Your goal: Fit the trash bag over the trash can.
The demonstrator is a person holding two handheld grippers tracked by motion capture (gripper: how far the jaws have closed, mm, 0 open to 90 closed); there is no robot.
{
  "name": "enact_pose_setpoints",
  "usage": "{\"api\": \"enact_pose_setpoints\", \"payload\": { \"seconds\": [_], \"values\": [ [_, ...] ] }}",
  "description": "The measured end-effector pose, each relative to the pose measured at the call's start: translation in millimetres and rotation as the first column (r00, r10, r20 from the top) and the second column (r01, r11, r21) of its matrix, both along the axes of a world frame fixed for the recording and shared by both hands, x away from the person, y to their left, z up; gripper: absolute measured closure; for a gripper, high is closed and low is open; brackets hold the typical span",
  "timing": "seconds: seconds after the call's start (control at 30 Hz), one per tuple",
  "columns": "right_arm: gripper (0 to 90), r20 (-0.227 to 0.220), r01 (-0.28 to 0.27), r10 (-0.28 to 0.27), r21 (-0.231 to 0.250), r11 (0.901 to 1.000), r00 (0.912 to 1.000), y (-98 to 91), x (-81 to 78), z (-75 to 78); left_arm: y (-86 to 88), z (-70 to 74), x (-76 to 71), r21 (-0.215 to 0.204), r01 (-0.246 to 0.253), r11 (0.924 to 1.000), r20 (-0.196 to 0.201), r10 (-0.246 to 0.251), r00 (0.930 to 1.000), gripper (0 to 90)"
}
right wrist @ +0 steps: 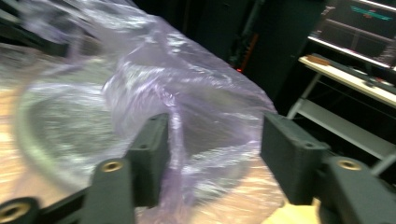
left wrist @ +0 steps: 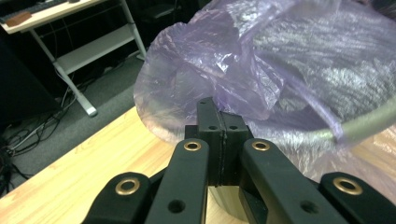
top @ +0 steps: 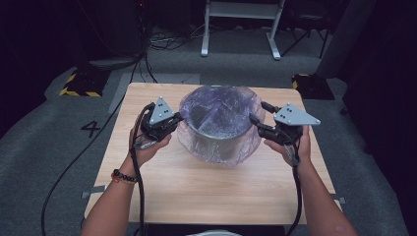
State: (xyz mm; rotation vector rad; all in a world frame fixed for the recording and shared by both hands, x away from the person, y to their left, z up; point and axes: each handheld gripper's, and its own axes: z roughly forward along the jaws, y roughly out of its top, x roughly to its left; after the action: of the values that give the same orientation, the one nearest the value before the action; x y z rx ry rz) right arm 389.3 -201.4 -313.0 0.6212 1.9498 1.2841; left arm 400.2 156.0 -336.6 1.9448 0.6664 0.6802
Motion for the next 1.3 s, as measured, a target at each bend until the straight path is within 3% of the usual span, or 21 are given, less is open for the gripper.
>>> {"api": "enact_pose_setpoints", "payload": {
  "seconds": [0.23, 0.33, 0.4, 0.5, 0.53, 0.63, 0.7, 0.9, 1.13, 1.2, 1.3],
  "values": [
    [29.7, 0.008, -0.084, 0.084, -0.026, 0.9962, 0.9965, 8.3, -23.3, -1.4, 1.3, -1.5, -1.2, 0.005, -0.004, 1.0, 0.002, 0.004, 1.0, 89.8],
    [31.2, 0.025, -0.068, 0.069, -0.07, 0.9952, 0.9973, 11.4, -27.6, -5.1, 3.0, -1.5, 0.6, -0.001, -0.008, 1.0, -0.002, 0.008, 1.0, 89.8],
    [42.9, 0.043, -0.023, 0.028, -0.11, 0.9936, 0.9987, 11.7, -26.4, -7.6, 3.9, -1.7, 1.7, -0.004, -0.013, 0.9999, -0.002, 0.013, 0.9999, 89.7],
    [62.1, 0.042, 0.004, 0.001, -0.122, 0.9925, 0.9991, 6.5, -19.9, -8.9, 5.8, -3.0, 4.8, -0.004, -0.023, 0.9997, -0.004, 0.023, 0.9997, 89.8],
    [69.7, 0.064, 0.041, -0.033, -0.132, 0.9904, 0.9974, 3.4, -16.1, -9.8, 6.4, -3.4, 6.0, -0.007, -0.023, 0.9997, -0.007, 0.023, 0.9997, 89.8],
    [86.4, 0.039, 0.034, -0.031, -0.089, 0.9955, 0.9988, -7.8, -1.8, -12.3, 8.1, -5.2, 12.1, -0.003, -0.036, 0.9993, -0.012, 0.036, 0.9993, 89.7],
    [88.7, 0.031, 0.06, -0.058, -0.083, 0.9947, 0.9978, -12.8, 11.0, -15.2, 10.2, -7.3, 19.6, -0.008, -0.049, 0.9988, -0.028, 0.049, 0.9984, 89.8],
    [85.5, -0.051, 0.094, -0.097, -0.043, 0.9946, 0.994, -22.8, 39.6, -23.5, 14.7, -15.7, 34.3, -0.06, -0.048, 0.9971, -0.079, 0.043, 0.9959, 89.7],
    [86.1, -0.102, 0.065, -0.064, 0.003, 0.9979, 0.9927, -28.6, 39.6, -32.7, 14.3, -31.2, 30.4, -0.035, -0.051, 0.9981, -0.095, 0.047, 0.9943, 89.1],
    [79.3, -0.109, 0.046, -0.045, 0.01, 0.9989, 0.993, -29.7, 35.2, -33.5, 15.8, -33.3, 24.9, -0.028, -0.052, 0.9982, -0.085, 0.05, 0.9951, 85.4],
    [51.8, -0.114, 0.008, -0.006, 0.015, 0.9999, 0.9935, -30.8, 26.2, -31.8, 18.1, -33.7, 17.5, -0.014, -0.046, 0.9988, -0.075, 0.045, 0.9962, 85.4]
  ]
}}
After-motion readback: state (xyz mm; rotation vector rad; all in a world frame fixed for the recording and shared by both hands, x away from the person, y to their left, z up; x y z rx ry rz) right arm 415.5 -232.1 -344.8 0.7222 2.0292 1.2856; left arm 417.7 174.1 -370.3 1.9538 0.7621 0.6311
